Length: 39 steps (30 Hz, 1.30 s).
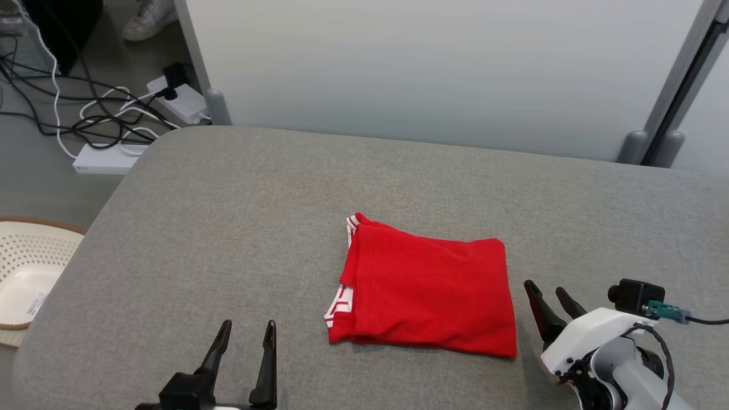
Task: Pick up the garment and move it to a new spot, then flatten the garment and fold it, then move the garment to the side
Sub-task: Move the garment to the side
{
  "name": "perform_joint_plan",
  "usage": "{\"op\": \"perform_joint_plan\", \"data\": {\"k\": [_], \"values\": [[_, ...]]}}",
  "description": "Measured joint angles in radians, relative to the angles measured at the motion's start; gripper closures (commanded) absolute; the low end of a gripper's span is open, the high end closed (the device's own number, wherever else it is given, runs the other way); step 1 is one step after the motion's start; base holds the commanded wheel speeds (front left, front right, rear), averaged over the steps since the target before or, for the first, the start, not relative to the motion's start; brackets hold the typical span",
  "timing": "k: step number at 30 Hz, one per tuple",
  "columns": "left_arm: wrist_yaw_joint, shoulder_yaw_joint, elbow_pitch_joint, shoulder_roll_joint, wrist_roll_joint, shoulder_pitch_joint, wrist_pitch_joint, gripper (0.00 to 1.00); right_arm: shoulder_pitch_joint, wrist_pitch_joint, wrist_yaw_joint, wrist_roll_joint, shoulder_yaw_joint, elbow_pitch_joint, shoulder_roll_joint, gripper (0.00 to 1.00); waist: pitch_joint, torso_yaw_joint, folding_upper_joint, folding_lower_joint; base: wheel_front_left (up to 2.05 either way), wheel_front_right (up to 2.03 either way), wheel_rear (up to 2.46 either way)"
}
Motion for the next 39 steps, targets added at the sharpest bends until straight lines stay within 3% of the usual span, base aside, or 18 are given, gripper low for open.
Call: {"op": "perform_joint_plan", "data": {"k": [15, 25, 31, 32, 33, 34, 35, 39], "values": [[-0.008, -0.056, 0.007, 0.000, 0.029, -0.067, 0.000, 0.00, -0.112, -0.024, 0.000, 0.036, 0.201, 0.255, -0.012, 0.00, 0.040, 0.129, 0.0000, 0.0000, 0.00, 0.00, 0.00], [-0.015, -0.070, -0.006, 0.000, 0.042, -0.083, 0.000, 0.00, -0.172, -0.072, 0.000, 0.063, 0.194, 0.378, -0.011, 0.00, 0.066, 0.180, 0.0000, 0.0000, 0.00, 0.00, 0.00], [-0.015, -0.071, -0.011, -0.001, 0.042, -0.083, 0.000, 0.00, -0.182, -0.059, 0.000, 0.109, 0.200, 0.376, -0.005, 0.00, 0.091, 0.192, 0.0000, 0.0000, 0.00, 0.00, 0.00], [-0.015, -0.071, -0.011, -0.001, 0.042, -0.083, 0.000, 0.00, -0.186, -0.051, 0.000, 0.113, 0.206, 0.372, -0.005, 0.23, 0.094, 0.192, 0.0000, 0.0000, 0.00, 0.00, 0.00], [-0.015, -0.071, -0.011, -0.001, 0.042, -0.083, 0.000, 0.00, -0.189, -0.045, 0.000, 0.113, 0.213, 0.368, -0.006, 0.56, 0.095, 0.191, 0.0000, 0.0000, 0.00, 0.00, 0.00], [-0.015, -0.071, -0.012, -0.001, 0.042, -0.084, 0.000, 0.00, -0.191, -0.043, 0.000, 0.114, 0.223, 0.363, -0.007, 0.67, 0.095, 0.190, 0.0000, 0.0000, 0.00, 0.00, 0.00], [-0.015, -0.071, -0.012, -0.001, 0.042, -0.084, 0.000, 0.00, -0.191, -0.037, 0.000, 0.114, 0.234, 0.357, -0.007, 1.00, 0.095, 0.188, 0.0000, 0.0000, 0.00, 0.00, 0.00], [-0.011, -0.070, -0.012, -0.001, 0.042, -0.084, 0.000, 0.00, -0.191, -0.037, 0.000, 0.123, 0.263, 0.335, -0.007, 1.00, 0.091, 0.179, 0.0000, 0.0000, 0.00, 0.00, 0.00]]}}
